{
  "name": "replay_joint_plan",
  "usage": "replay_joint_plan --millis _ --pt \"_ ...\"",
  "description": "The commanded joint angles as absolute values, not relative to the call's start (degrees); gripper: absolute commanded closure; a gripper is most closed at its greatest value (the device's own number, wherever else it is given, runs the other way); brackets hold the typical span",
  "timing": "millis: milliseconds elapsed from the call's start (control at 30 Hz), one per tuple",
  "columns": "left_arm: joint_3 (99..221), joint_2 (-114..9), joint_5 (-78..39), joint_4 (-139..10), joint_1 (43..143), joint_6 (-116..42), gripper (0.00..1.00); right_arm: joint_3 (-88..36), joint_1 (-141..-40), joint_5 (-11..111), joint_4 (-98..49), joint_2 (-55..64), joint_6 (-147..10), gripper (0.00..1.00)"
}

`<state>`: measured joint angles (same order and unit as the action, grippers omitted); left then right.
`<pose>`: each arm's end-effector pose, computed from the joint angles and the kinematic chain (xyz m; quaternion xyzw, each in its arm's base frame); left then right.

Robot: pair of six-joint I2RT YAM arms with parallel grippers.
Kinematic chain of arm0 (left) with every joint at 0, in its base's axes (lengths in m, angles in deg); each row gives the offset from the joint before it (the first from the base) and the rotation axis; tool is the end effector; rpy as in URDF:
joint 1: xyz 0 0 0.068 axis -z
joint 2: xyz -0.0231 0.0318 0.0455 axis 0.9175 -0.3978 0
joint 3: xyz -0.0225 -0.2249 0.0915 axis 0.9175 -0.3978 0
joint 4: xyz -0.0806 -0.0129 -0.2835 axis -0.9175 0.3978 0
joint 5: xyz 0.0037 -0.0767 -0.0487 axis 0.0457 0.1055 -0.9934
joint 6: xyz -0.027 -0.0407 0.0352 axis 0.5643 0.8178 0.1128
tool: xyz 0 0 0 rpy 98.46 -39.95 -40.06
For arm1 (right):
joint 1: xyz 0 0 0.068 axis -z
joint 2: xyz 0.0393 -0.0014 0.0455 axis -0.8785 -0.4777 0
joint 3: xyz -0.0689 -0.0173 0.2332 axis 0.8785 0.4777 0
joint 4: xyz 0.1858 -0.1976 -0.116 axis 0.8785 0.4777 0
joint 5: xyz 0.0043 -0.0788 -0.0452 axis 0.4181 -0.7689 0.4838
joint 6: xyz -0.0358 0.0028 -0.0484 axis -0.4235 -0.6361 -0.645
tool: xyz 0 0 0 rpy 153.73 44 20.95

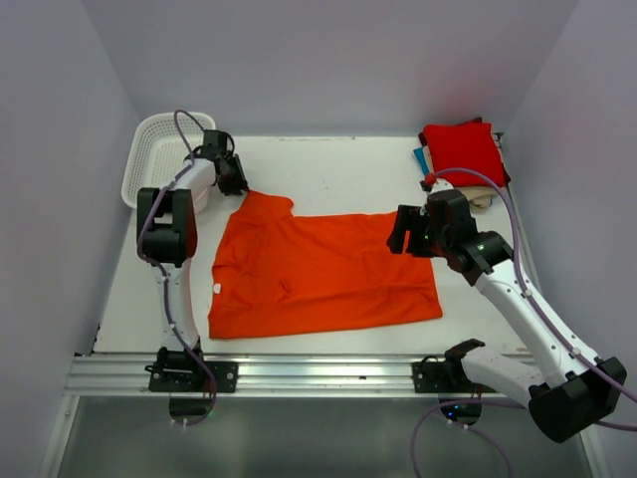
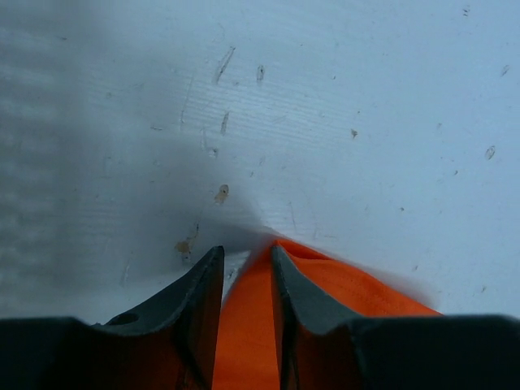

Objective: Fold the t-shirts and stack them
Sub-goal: Fold the tshirt

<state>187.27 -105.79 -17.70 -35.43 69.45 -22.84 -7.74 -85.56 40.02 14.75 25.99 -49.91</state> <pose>0.5049 -0.0307 0.1117 -0.1721 0.9405 -0.1244 0.2653 0.2495 0.1095 0.2851 0.0196 0.9135 0.1519 0.3769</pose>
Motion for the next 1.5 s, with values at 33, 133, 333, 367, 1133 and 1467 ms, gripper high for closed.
replay_joint_plan --millis 33,133,333,367,1133,1467 --pt "186.2 -105.9 -22.8 -39.7 69.0 -24.1 0.66 -7.7 -85.8 38.9 15.8 25.9 -50.3 0.28" --pt "185.9 -106.4 -25.9 -40.1 68.6 -23.5 0.64 -7.6 -85.8 38.6 16.1 25.6 -50.4 0.28" --pt "183.3 -106.2 -29.7 -42.5 67.5 -21.8 0.53 -7.5 -85.8 37.9 16.1 25.3 -50.4 0.28" --pt "183.0 -106.1 -29.9 -42.7 67.4 -21.8 0.52 -7.5 -85.8 37.9 16.1 25.2 -50.4 0.28" --pt "182.4 -109.4 -40.1 -46.8 66.6 -19.6 1.0 -7.4 -85.6 30.0 15.7 22.2 -48.6 0.48" --pt "179.5 -104.3 -41.9 -50.0 64.2 -18.3 1.0 -12.1 -77.4 14.5 14.0 10.2 -42.3 0.7"
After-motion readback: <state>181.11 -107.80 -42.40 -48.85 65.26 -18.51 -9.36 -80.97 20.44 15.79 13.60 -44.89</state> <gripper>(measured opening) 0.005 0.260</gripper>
